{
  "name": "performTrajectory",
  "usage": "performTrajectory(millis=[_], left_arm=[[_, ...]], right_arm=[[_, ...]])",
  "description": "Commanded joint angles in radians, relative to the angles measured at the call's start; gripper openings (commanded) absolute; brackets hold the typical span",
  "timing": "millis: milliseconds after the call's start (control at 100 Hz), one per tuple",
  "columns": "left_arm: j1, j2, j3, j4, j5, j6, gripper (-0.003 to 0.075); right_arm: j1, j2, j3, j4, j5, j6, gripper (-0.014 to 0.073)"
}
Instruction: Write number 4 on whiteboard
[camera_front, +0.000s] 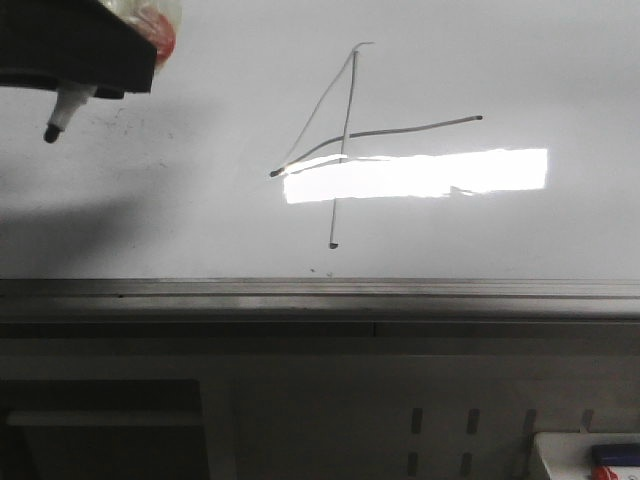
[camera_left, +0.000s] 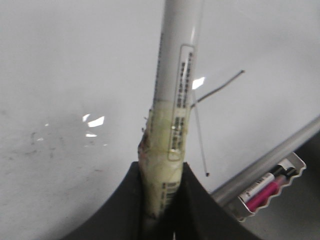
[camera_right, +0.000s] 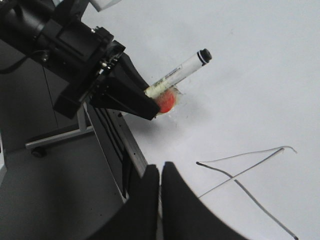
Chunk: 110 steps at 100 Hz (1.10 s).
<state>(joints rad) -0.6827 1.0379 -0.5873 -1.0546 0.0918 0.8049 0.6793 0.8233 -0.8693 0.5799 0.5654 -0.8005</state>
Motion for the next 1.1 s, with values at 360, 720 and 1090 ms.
performTrajectory(millis=[360,720,1090], left_arm=[[-0.008,0.206,-0.058,-0.115,-0.248,-0.01,-0.002],[-0.008,0.304,-0.08,-0.173,-0.26,-0.01,-0.002],[-0.008,0.304,-0.08,-0.173,-0.276,-0.01,0.0287]], right_arm=[[-0.008,-0.024,0.023,0.028,-0.168,0.031,-0.0048],[-0.008,-0.024,0.023,0.029,-0.168,0.031,-0.0048],[-0.008,-0.024,0.023,0.033,-0.168,0.033,-0.0048]])
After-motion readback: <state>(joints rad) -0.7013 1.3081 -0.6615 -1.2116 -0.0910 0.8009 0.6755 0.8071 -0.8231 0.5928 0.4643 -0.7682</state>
